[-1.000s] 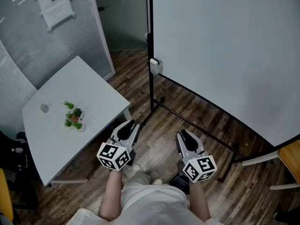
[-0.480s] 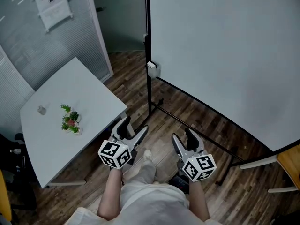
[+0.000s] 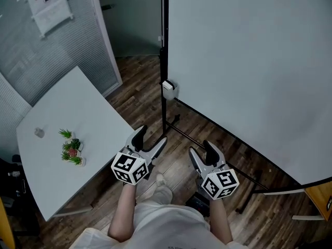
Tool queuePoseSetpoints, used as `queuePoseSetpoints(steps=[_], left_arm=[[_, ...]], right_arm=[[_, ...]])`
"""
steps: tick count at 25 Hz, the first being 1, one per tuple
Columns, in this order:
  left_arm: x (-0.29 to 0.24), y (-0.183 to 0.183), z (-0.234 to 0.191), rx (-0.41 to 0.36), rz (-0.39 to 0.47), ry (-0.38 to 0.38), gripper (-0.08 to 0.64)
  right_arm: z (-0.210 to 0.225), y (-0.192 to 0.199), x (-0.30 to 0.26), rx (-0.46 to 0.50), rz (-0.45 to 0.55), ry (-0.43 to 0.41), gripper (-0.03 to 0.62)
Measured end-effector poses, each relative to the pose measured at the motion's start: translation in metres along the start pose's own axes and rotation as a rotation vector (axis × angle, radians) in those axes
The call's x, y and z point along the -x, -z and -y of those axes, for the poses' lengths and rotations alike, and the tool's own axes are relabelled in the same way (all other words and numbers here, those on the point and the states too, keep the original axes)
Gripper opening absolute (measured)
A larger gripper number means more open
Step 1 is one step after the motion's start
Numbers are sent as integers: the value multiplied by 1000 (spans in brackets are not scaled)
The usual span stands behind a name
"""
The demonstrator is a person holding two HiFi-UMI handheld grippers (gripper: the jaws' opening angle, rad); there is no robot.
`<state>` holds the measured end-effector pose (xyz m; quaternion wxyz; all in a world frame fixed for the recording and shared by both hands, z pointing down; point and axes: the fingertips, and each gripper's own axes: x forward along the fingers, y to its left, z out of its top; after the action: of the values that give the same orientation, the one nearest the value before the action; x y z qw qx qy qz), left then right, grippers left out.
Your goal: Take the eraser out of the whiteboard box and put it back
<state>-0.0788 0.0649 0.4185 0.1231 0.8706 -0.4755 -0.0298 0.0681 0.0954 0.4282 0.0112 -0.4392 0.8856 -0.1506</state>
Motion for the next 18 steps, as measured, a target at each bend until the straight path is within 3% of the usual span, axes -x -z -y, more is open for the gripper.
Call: queuePoseSetpoints(steps=[9,18], left_arm=[[-85,-10,-72,20,-31,17,344],[-139,-10,-125,-3,-61,37,337]], right_arm=[[44,-19,-92,-16,-24,17,256],[59,-20,-157,-14,-50,11,253]])
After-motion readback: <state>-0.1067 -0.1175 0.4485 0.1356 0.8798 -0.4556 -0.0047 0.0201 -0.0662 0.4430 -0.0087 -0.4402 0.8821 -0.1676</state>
